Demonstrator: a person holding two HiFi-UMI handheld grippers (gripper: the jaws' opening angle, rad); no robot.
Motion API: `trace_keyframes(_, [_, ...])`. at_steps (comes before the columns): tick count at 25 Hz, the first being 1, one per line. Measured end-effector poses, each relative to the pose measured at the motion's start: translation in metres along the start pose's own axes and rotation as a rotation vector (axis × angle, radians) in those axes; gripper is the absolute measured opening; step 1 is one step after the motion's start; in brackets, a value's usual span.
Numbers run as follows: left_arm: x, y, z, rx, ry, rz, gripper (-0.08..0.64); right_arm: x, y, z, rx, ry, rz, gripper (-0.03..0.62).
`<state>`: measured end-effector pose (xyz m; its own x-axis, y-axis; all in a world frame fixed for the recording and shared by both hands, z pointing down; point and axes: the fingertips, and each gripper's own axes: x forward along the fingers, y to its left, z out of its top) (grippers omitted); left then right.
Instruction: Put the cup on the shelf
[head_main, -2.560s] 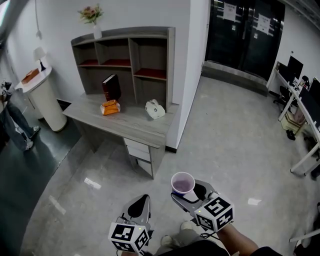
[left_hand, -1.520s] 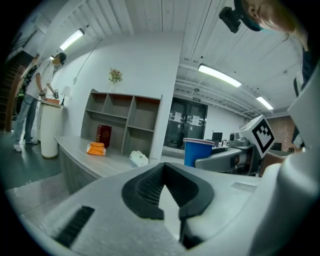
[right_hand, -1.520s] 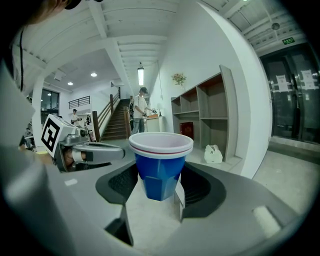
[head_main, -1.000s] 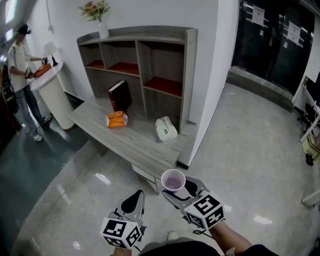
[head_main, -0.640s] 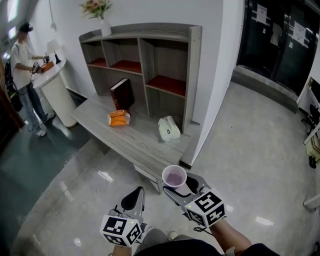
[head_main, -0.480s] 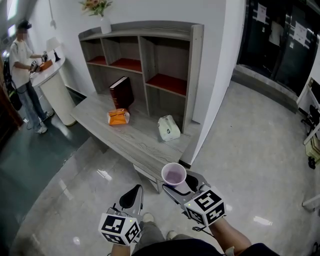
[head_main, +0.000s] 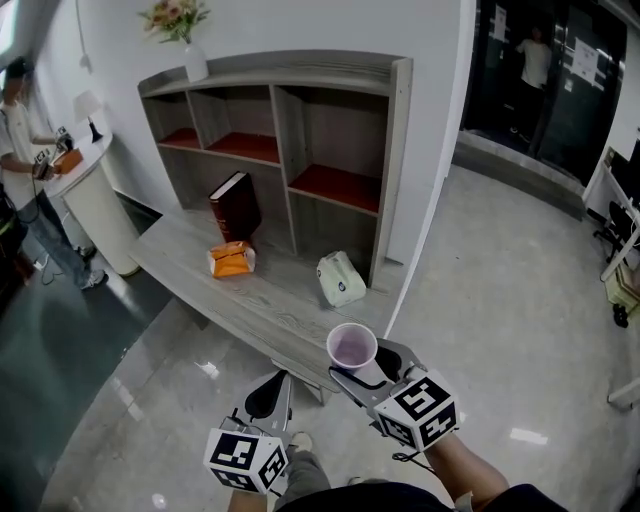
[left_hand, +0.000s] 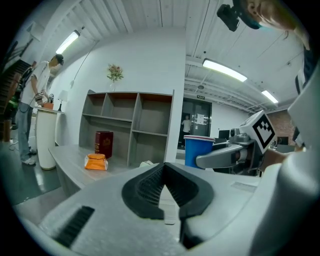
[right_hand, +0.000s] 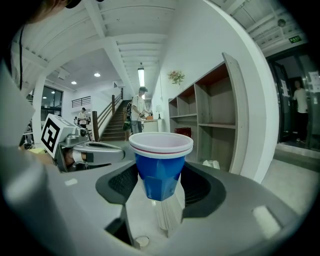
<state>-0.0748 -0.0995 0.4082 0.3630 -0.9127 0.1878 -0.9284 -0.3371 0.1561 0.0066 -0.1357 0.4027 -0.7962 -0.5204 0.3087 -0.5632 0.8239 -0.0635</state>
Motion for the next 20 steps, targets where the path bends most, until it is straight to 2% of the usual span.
trace_keyframes(20, [0.095,0.123,0.052,0.023,0.056,-0.169,-0.002,0.138,-0.075,0.076,0.014,0.020,-0.164,0.268])
